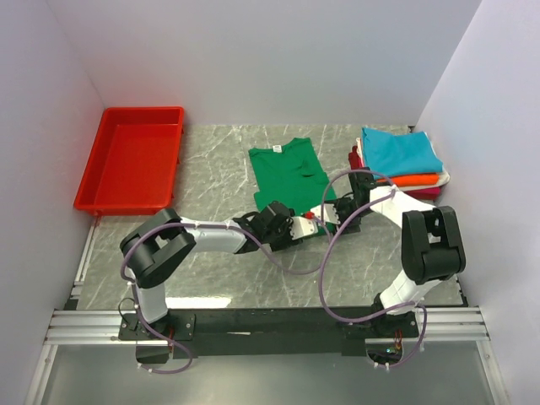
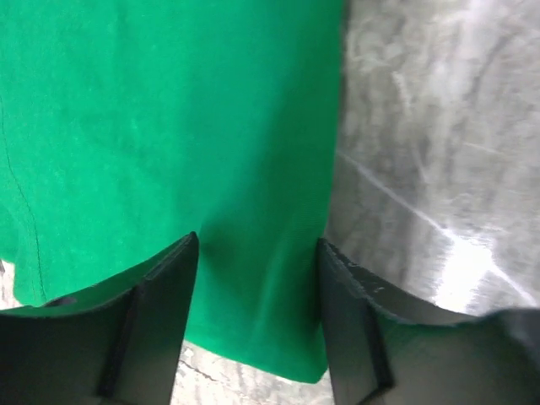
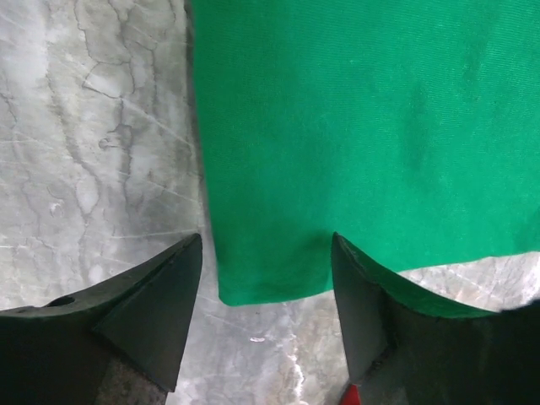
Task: Fold and stack the t-shirts
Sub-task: Fold the tshirt
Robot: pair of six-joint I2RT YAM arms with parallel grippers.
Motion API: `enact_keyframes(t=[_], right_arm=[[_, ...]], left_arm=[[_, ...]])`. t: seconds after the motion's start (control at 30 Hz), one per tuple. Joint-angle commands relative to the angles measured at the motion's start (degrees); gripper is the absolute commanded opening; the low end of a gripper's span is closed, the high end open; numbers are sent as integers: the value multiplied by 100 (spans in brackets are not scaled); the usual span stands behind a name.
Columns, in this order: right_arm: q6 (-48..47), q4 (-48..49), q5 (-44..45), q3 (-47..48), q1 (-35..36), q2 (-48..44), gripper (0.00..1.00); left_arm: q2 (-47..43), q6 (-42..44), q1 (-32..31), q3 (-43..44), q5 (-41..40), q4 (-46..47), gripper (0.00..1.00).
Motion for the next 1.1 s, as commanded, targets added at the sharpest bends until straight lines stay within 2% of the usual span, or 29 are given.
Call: enact_keyframes(t=[0.0, 0.03, 0.07, 0.1, 0.2, 0.23, 0.27, 0.4, 0.63, 0.77, 0.93, 1.07], right_arm=[[18, 140, 196, 93, 115, 66, 68], [71, 141, 257, 120, 150, 101, 66], [159, 114, 275, 155, 159, 180, 59], [220, 10, 275, 277, 203, 215, 55], [423, -254, 205, 471, 212, 339, 26], [484, -307, 179, 471, 212, 313, 5], [511, -342, 126, 454, 212, 269, 0], [344, -1122, -6, 217, 212, -108, 0], [168, -2100, -94, -855, 256, -1881, 0], [422, -2364, -190, -1163, 256, -2482, 0], [1889, -1654, -279, -524, 230, -2300, 0], [2742, -1152, -191, 696, 195, -1675, 0]], left_arm=[[120, 65, 97, 84, -140, -2, 57], [111, 57, 115, 75, -140, -28, 54], [111, 57, 133, 57, -123, -46, 51], [94, 57, 133, 14, -105, -72, 43], [15, 39, 150, -118, 9, -116, 32], [-12, 39, 159, -153, 44, -133, 30], [-55, 39, 159, -197, 79, -151, 27], [-442, 48, 150, -443, 648, -335, 15], [-1391, -382, -96, -953, 1852, -1117, 13], [-1997, -558, -140, -1208, 2075, -1162, 12], [-2007, -225, 158, -884, 1820, -1144, 5], [-1578, 65, 1036, -182, 2013, -1179, 2]])
